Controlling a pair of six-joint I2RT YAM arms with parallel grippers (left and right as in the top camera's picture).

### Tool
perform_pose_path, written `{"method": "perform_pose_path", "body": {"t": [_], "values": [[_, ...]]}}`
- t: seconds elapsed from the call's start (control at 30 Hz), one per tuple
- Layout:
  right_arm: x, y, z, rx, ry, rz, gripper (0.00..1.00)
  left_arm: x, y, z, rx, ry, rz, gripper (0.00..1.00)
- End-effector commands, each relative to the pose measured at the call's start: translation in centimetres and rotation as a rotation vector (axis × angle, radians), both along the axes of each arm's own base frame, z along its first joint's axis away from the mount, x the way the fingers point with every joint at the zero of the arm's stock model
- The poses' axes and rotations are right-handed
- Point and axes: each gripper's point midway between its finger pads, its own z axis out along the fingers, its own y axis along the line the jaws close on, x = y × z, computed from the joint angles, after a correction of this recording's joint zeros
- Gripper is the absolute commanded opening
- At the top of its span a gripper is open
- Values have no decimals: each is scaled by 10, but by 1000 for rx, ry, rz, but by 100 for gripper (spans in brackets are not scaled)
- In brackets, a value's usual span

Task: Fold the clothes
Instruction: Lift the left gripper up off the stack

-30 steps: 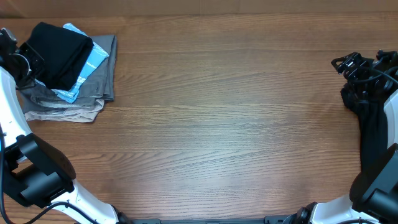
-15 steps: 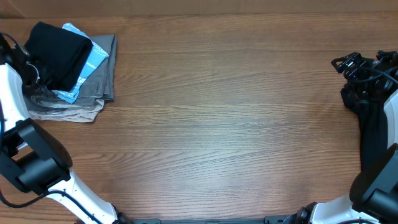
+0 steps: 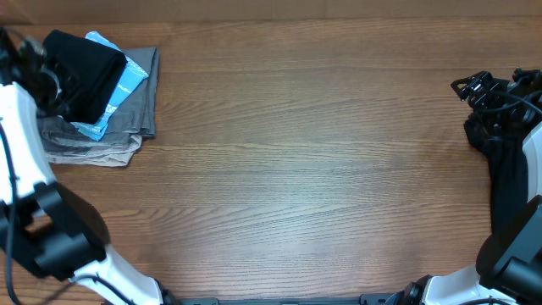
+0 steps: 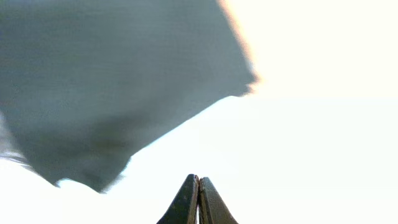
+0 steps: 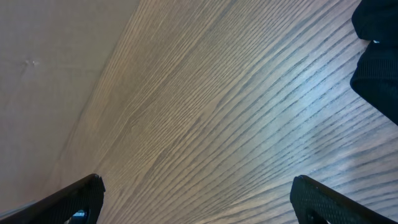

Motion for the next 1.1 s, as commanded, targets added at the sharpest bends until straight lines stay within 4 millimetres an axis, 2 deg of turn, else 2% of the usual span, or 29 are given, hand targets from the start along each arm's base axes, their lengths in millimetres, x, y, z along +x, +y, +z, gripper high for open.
{"method": "perform_pose_path", "body": {"t": [0.0,0.07,0.13,0.3,0.33,0.4,0.5,0.57,0.6,0.73,1.07], "values": [[2,0,4,-2,-13,2,100,1,-74,76,11,-157,-136,4],[2,0,4,-2,-13,2,100,2,-104,82,18,-168,-197,4],[2,0,4,-2,-13,2,100,3,-134,80,29,-152,-254,4],[2,0,4,-2,-13,2,100,-1,-177,58,94,-60,-322,5],[2,0,4,-2,-13,2,100,-1,-183,53,111,-43,-330,12],[2,0,4,-2,-13,2,100,0,-191,47,143,-22,-341,37],[2,0,4,-2,-13,2,100,1,-205,38,163,-2,-367,56],[2,0,4,-2,-13,2,100,2,-212,34,161,7,-383,80],[2,0,4,-2,-13,2,100,1,-217,32,156,10,-394,100],[2,0,4,-2,-14,2,100,1,-224,28,155,18,-411,100],[2,0,4,-2,-13,2,100,1,-223,28,156,18,-409,100]]}}
